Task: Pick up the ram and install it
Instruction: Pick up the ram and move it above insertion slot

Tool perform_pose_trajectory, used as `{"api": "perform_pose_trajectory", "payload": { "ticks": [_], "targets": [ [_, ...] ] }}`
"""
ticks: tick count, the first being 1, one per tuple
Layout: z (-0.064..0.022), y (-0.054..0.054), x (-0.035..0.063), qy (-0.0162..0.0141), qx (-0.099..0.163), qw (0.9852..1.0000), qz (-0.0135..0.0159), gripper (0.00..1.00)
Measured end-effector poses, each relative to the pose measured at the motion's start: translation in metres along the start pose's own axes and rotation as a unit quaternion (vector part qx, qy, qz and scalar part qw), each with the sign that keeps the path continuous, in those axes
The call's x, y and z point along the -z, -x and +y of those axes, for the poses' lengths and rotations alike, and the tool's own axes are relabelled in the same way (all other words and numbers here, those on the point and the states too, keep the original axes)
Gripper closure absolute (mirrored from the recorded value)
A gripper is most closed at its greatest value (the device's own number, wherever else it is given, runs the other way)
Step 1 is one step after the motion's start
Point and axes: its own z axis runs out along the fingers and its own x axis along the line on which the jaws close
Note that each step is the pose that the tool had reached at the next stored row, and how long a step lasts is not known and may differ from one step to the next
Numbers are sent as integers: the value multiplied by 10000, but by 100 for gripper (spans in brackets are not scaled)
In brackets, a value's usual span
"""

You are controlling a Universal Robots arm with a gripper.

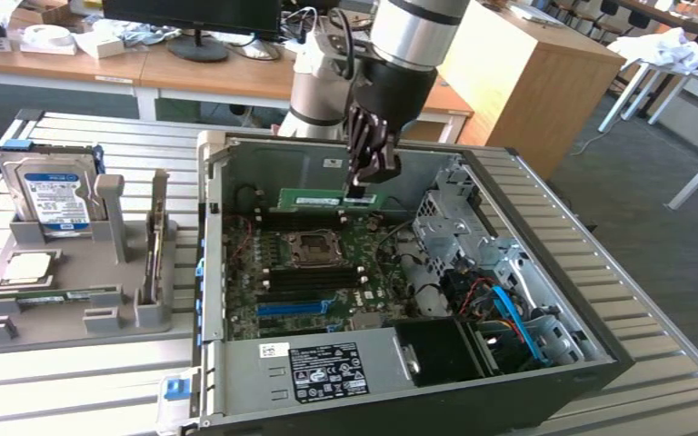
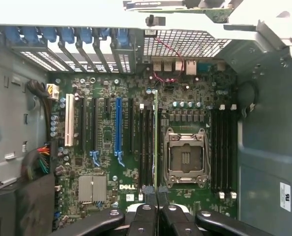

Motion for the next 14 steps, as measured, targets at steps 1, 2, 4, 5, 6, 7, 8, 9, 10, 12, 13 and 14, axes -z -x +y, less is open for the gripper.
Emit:
{"api": "perform_pose_trajectory", "payload": {
  "ticks": [1, 2, 4, 5, 6, 7, 8, 9, 10, 12, 13, 14],
  "targets": [
    [-1, -1, -18, 0, 0, 10000, 0, 88],
    [-2, -1, -35, -1, 0, 10000, 0, 88],
    [-3, -2, -63, -1, 0, 10000, 1, 88],
    [-4, -3, -75, -1, 0, 10000, 1, 88],
    [-4, -3, -84, -1, 0, 10000, 0, 88],
    [-4, -3, -86, -1, 0, 10000, 1, 88],
    [-4, -3, -86, -1, 0, 10000, 1, 88],
    [-4, -3, -86, -1, 0, 10000, 1, 88],
    [-4, -3, -86, -1, 0, 10000, 1, 88],
    [-10, -3, -87, -2, 0, 10000, 0, 88],
    [-17, -3, -88, -1, 0, 10000, 0, 88],
    [-24, -3, -88, -1, 0, 10000, 0, 88]
  ]
}}
